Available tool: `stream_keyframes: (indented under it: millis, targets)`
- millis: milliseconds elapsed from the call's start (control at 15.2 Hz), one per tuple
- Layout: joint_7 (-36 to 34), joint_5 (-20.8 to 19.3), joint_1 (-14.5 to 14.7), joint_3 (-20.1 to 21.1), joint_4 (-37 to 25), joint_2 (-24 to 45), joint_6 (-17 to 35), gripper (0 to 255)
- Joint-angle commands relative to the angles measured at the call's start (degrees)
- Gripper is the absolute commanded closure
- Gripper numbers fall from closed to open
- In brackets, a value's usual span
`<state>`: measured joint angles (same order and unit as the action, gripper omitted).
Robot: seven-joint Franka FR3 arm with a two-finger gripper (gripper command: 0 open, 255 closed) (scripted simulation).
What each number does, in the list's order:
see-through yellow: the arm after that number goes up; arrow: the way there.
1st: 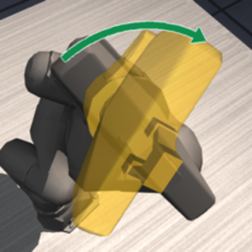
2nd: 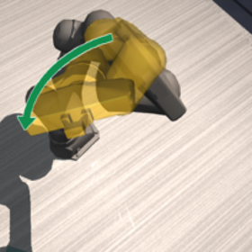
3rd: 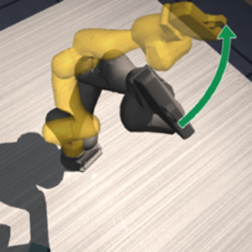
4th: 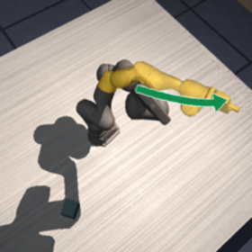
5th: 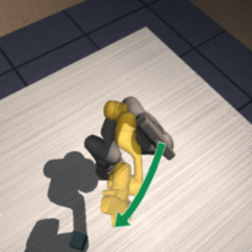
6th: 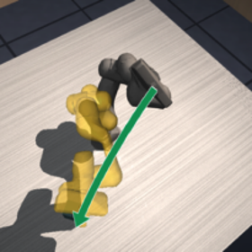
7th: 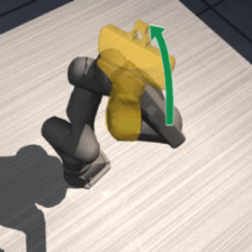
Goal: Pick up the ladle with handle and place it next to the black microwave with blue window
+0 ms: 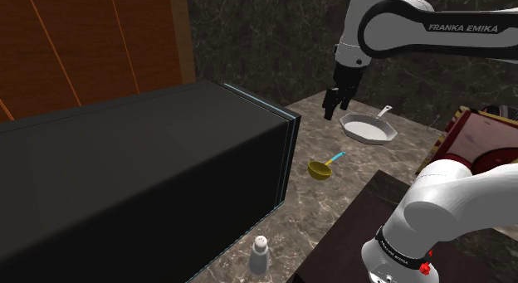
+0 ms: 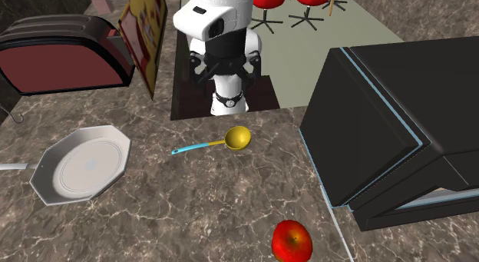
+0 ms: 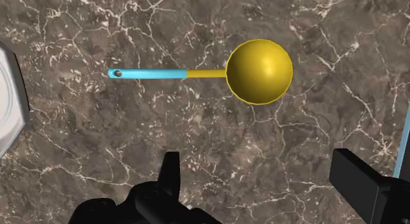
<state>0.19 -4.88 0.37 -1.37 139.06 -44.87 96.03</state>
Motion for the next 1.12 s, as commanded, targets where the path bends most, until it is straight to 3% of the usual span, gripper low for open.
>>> stream_keyframes:
  millis: [0, 660, 1056]
  targets:
    - [0.0, 0.0, 0.0, 0.0, 0.0, 0.0, 0.0, 0]
    - [-7.0, 3.1, 3.4, 6.5, 17.5, -1.0, 14.8, 0]
    - [-9.8, 4.5, 5.0, 9.2, 23.6, 1.7, 23.1, 0]
